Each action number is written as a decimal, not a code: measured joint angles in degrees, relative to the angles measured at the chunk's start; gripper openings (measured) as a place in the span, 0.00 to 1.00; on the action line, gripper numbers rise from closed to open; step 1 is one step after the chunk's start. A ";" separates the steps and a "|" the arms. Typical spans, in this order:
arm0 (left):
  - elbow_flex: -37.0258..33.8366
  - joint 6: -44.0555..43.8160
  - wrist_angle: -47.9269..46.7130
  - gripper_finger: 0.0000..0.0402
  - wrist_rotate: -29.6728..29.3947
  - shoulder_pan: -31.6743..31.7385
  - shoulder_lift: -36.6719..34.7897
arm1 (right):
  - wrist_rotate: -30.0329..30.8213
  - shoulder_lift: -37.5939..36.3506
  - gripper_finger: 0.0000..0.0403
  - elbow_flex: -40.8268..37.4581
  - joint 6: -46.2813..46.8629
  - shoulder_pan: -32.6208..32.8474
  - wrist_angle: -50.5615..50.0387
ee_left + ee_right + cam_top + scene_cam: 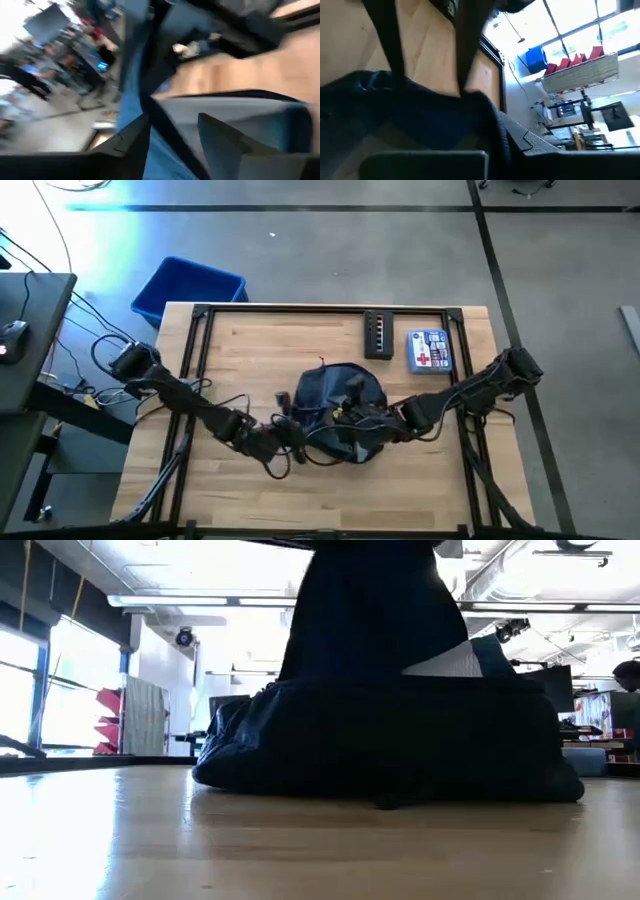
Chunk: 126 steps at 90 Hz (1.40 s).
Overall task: Unpack backpack
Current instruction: Put the white zip bag into the backpack
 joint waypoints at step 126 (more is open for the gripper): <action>-7.83 -20.22 3.00 0.00 -33.94 -5.30 -0.22 | -18.83 -1.27 0.49 -18.67 32.96 7.76 -4.86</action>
